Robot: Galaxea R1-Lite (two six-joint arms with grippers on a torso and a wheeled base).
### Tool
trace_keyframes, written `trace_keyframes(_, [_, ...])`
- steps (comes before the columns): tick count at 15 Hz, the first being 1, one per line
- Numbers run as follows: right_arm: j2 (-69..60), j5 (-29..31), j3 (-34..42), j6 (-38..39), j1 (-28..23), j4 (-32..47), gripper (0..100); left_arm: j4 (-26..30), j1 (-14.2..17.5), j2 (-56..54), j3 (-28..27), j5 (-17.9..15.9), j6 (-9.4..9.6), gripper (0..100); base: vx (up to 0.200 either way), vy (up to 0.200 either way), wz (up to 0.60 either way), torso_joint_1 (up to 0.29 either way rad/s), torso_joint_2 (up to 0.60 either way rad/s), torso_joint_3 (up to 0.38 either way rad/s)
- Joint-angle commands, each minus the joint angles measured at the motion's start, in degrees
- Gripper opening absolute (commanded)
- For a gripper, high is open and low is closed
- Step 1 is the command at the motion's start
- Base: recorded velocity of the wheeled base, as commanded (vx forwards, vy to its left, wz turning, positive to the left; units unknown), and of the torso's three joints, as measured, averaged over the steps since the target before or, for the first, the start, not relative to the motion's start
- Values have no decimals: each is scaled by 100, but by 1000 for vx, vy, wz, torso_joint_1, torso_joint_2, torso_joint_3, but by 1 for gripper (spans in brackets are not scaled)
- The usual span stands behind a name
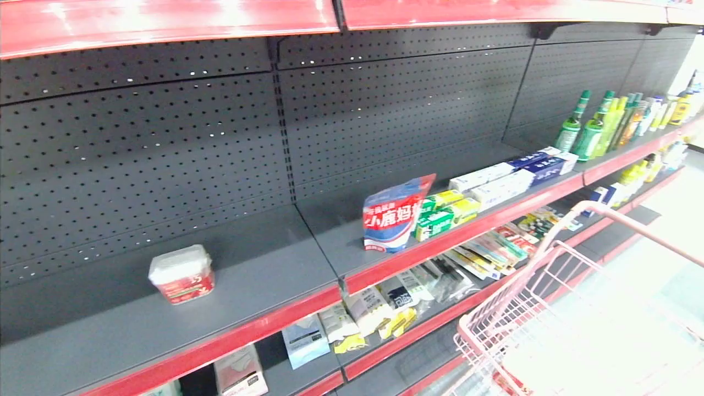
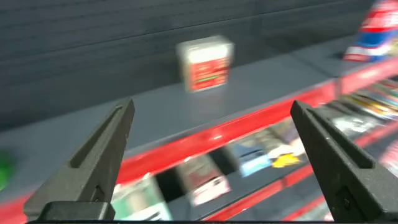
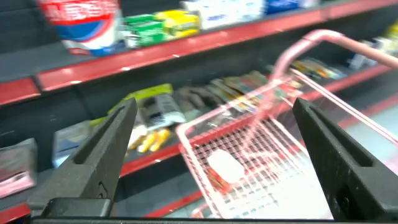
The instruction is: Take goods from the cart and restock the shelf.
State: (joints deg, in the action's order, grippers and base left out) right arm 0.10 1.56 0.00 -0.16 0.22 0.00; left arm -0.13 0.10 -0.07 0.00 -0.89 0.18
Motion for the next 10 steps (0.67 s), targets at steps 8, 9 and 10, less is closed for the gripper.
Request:
trace_keyframes(8, [-1, 2, 0, -2, 4, 0, 100, -4, -1, 7, -9, -8, -1, 100, 0, 0, -600, 1, 4, 4])
trace_keyframes(9, [-1, 2, 0, -2, 4, 0, 100, -4, -1, 7, -9, -8, -1, 100, 0, 0, -600, 2, 7, -7])
trace_keyframes(10, [-1, 2, 0, -2, 4, 0, 100, -4, -1, 7, 0, -8, -1, 100, 0, 0, -600, -2, 2, -2])
